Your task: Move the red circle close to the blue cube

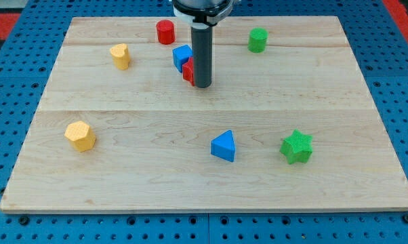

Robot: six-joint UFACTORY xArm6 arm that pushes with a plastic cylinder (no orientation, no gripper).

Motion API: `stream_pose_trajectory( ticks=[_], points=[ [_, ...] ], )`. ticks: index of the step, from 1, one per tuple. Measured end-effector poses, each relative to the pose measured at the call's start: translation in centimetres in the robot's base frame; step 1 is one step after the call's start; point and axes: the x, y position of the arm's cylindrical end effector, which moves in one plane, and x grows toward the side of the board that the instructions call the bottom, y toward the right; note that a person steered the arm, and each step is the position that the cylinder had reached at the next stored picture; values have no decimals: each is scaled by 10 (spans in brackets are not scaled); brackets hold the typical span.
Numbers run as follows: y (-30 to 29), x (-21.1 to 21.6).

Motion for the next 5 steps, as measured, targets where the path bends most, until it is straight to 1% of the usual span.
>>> stream_pose_trajectory(
  ticks=[1,3,5],
  points=[
    [10,-12],
    [35,-69],
    [1,-140]
  ],
)
